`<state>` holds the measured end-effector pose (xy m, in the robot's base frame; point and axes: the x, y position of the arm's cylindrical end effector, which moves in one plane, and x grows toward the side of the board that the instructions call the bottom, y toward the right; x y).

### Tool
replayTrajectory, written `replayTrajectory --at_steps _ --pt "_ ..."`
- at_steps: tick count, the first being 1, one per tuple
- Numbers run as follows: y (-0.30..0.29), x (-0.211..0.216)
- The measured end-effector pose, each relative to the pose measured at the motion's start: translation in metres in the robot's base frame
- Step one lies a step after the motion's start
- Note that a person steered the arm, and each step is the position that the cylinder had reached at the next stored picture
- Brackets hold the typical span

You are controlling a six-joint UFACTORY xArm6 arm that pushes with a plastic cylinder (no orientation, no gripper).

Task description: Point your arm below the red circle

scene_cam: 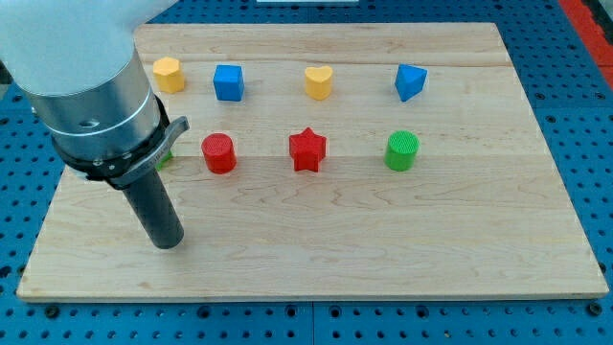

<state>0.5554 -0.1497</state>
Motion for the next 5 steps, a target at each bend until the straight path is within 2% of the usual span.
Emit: replayTrajectory --at_steps 5 --pt "0.024 -0.010"
